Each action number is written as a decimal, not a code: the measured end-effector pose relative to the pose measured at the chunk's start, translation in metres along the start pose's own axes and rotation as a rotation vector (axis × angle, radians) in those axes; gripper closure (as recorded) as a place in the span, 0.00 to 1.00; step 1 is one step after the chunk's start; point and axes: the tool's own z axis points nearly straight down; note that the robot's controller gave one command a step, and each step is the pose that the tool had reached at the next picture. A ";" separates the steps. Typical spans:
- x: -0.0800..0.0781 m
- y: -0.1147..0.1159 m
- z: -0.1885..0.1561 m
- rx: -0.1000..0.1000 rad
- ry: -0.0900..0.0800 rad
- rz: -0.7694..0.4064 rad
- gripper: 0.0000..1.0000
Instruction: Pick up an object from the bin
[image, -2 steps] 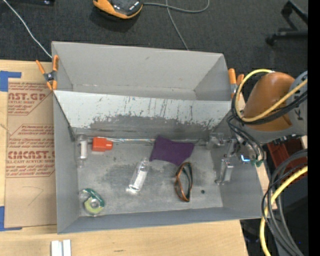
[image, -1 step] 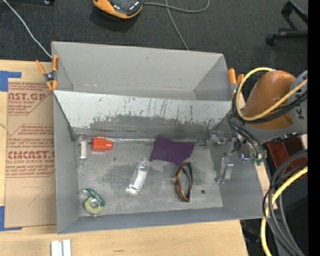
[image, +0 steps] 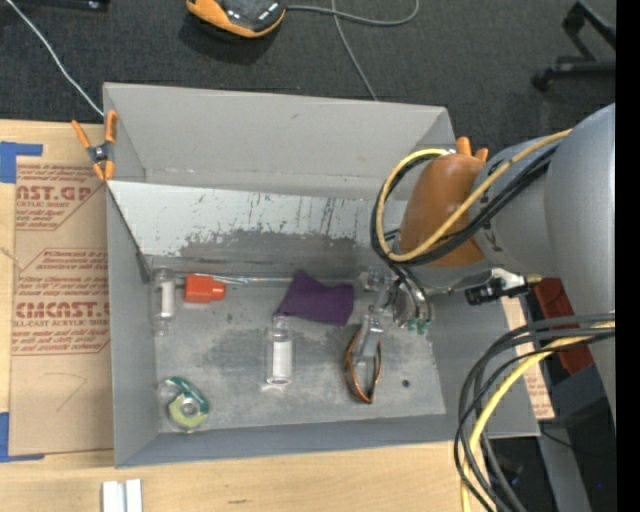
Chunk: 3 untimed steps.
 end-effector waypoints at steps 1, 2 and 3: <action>0.000 0.000 -0.083 0.004 -0.014 -0.311 0.00; 0.027 0.073 -0.029 -0.002 0.004 0.307 0.00; 0.012 0.051 -0.002 0.001 -0.016 0.045 0.00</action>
Offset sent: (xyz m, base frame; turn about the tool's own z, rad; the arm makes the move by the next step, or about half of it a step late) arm -0.0109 0.0732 0.0319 0.3114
